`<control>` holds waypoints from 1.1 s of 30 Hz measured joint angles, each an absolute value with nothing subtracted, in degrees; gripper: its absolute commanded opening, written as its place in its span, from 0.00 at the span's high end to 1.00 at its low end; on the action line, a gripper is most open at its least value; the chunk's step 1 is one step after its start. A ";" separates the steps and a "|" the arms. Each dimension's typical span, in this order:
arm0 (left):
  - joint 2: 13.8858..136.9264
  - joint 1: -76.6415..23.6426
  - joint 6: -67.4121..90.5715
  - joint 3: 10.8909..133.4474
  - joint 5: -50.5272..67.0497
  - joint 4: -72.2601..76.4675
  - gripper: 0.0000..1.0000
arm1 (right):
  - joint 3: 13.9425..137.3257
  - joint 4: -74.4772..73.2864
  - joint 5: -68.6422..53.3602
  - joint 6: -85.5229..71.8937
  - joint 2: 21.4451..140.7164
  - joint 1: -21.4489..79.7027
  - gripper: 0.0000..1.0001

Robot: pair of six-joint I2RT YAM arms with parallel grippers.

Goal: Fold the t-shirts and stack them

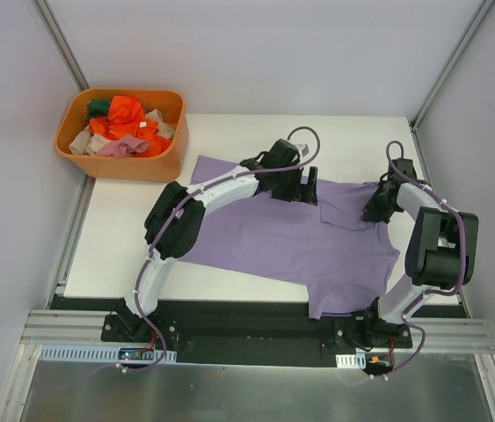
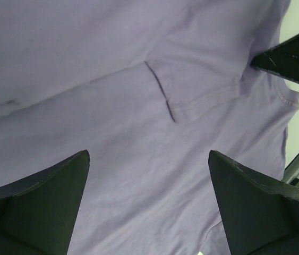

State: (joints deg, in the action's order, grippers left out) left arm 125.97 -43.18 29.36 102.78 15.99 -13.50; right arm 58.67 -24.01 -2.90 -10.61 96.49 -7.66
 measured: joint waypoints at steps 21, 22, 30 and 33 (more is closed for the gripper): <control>137.45 -49.67 34.81 114.17 17.17 -10.98 0.42 | 65.36 -29.04 -7.09 -13.08 96.44 -6.98 0.99; 137.88 -50.22 34.87 114.39 16.69 -10.96 0.44 | 65.36 -29.02 -7.22 -13.08 96.44 -6.96 0.99; 141.32 -52.47 35.22 117.10 9.87 -11.27 0.53 | 65.34 -28.99 -8.27 -12.84 96.44 -6.96 0.99; 142.39 -52.47 35.29 118.89 8.16 -11.55 0.58 | 65.34 -29.02 -8.25 -12.60 96.44 -6.96 0.99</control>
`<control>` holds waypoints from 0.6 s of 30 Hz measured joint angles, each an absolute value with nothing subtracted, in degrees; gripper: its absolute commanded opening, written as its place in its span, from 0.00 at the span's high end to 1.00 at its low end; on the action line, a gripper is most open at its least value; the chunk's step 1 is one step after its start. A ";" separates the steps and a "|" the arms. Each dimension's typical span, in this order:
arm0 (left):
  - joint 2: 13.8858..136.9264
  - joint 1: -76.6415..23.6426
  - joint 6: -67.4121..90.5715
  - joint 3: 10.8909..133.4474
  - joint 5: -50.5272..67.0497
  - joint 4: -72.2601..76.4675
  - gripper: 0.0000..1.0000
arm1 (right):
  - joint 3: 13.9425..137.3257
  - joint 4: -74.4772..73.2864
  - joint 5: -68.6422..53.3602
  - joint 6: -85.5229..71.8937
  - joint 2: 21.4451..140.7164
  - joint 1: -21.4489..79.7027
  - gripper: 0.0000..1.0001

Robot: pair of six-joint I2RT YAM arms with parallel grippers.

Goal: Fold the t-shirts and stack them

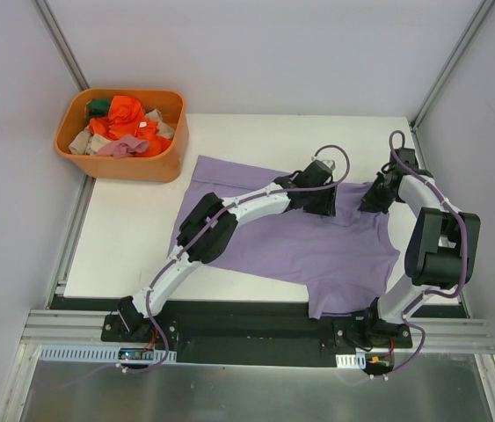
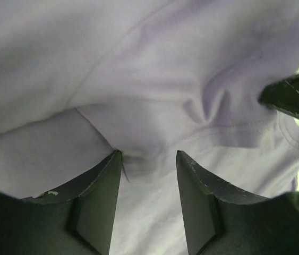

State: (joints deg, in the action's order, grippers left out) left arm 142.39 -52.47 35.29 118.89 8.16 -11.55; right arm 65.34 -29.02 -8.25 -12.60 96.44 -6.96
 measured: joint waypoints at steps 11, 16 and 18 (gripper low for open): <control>143.90 -52.42 35.35 120.62 5.72 -12.43 1.00 | 65.34 -28.95 -9.69 -11.88 96.44 -6.96 0.99; 143.90 -52.45 35.42 120.62 5.96 -12.71 1.00 | 65.34 -28.91 -10.26 -11.70 96.44 -6.96 0.99; 143.90 -52.45 35.42 120.62 5.98 -12.73 1.00 | 65.34 -28.93 -10.33 -11.53 96.44 -6.96 0.99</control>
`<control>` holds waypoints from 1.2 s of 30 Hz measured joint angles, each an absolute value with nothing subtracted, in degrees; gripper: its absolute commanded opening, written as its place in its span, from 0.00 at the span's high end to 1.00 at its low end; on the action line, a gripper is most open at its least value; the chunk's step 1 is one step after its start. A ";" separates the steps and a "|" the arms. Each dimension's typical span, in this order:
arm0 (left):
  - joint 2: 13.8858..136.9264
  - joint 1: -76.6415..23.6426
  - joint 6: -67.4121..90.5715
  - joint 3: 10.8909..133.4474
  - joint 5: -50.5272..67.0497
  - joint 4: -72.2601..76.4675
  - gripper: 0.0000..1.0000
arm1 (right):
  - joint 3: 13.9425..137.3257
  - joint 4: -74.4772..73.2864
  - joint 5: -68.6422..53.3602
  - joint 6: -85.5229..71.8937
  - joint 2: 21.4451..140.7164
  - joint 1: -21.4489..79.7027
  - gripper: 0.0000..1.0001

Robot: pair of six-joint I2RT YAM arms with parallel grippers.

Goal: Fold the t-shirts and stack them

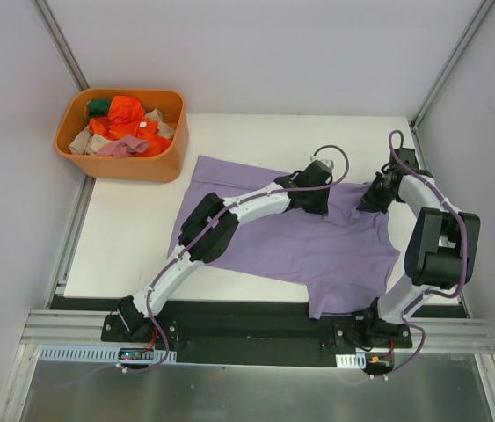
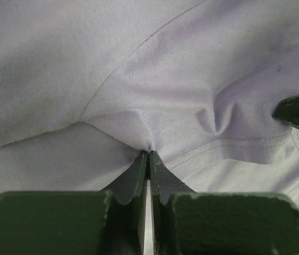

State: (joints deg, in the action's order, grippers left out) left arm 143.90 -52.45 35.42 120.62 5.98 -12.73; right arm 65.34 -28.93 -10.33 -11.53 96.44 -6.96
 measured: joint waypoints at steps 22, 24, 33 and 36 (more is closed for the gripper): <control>134.15 -50.65 34.89 115.07 11.16 -12.97 1.00 | 65.34 -39.16 -3.64 -10.96 87.05 -4.82 0.95; 133.34 -50.39 34.92 114.24 11.77 -12.99 1.00 | 65.34 -40.16 -3.05 -11.05 86.11 -4.32 0.95; 131.15 -49.78 34.89 109.89 13.37 -12.75 1.00 | 63.72 -42.11 1.39 -12.64 79.05 -2.46 0.92; 129.82 -49.78 34.59 107.57 13.41 -12.84 1.00 | 61.47 -42.52 2.48 -13.08 77.28 -1.76 0.92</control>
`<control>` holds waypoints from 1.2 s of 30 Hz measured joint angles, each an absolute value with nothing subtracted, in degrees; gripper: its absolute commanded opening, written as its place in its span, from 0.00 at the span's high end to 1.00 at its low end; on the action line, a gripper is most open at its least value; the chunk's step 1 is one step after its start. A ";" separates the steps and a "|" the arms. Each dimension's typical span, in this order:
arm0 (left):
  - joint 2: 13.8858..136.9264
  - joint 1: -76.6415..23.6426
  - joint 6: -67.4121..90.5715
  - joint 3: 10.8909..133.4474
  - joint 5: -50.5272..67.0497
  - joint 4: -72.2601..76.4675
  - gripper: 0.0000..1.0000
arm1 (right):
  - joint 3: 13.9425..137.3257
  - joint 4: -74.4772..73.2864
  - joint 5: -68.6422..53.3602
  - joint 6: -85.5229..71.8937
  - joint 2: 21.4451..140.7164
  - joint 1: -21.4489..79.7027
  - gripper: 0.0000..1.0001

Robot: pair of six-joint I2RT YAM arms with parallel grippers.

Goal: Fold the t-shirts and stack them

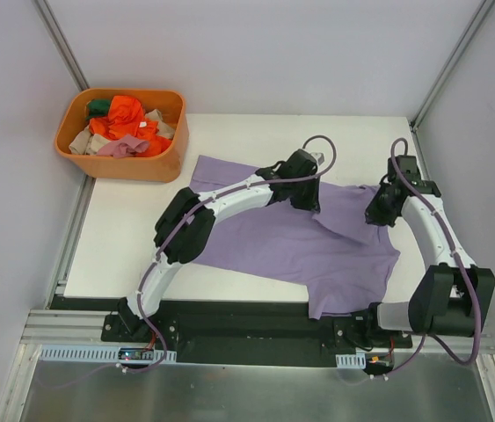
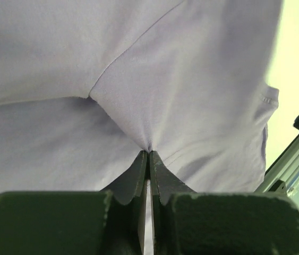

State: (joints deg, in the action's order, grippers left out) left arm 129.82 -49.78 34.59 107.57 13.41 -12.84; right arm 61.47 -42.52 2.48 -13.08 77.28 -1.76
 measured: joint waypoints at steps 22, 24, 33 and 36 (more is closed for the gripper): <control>122.02 -45.80 28.10 100.51 18.24 -13.58 0.01 | 68.51 -31.44 -4.21 -0.49 88.33 -8.14 0.22; 122.02 -42.28 27.33 101.19 19.07 -13.45 0.01 | 72.99 -29.69 -9.39 1.93 94.76 -11.00 0.23; 124.64 -27.11 23.44 103.37 10.96 -15.31 0.01 | 83.50 -29.56 -16.01 7.31 108.62 -15.29 0.51; 128.01 -25.41 22.83 105.78 8.69 -16.84 0.01 | 84.68 -30.02 -16.75 7.42 110.65 -15.29 0.54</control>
